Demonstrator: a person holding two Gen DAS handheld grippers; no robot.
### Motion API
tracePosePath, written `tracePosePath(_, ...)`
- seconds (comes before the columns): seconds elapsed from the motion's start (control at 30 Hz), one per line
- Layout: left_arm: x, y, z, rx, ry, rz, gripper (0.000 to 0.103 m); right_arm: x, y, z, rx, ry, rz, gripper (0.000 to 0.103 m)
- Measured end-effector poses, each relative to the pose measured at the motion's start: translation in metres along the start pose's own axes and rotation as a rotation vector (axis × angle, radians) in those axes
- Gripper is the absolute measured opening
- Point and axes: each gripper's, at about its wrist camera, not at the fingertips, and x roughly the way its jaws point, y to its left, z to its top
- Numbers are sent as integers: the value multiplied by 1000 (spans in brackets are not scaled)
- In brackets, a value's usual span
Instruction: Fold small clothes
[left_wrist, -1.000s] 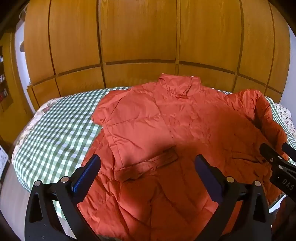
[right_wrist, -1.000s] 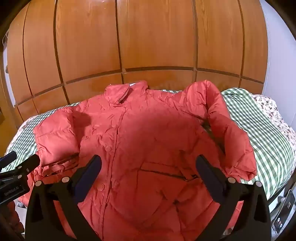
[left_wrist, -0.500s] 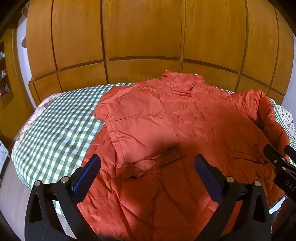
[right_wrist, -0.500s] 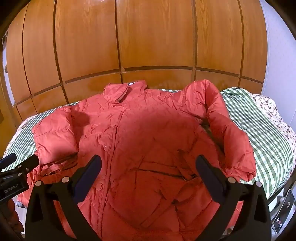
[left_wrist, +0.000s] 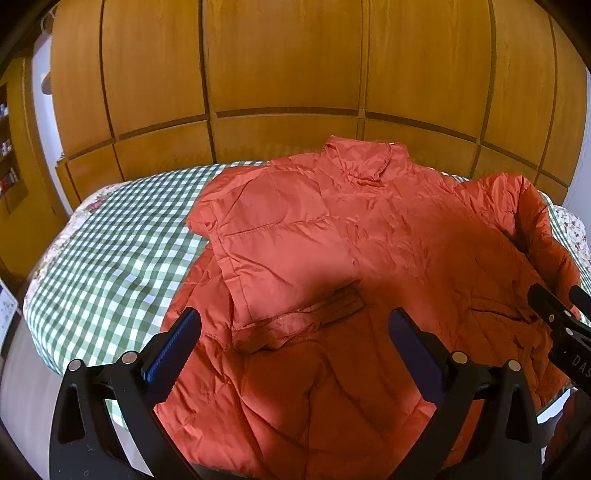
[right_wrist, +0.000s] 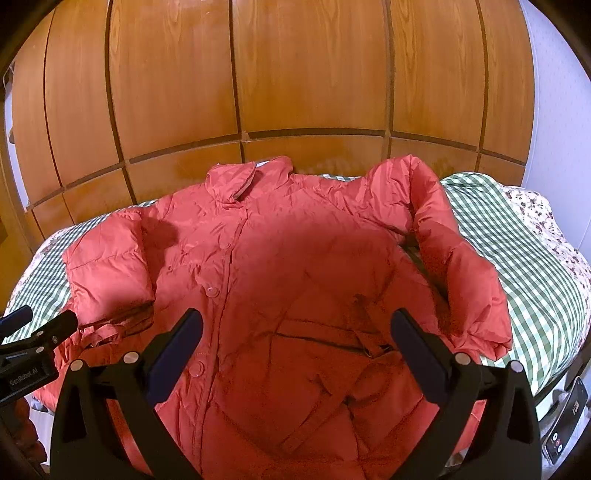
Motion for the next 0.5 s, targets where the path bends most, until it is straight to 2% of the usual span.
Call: tracePosePath(0.5,6,-1,1,-3,35,1,100,4,-1,-3,0,10,-19,101)
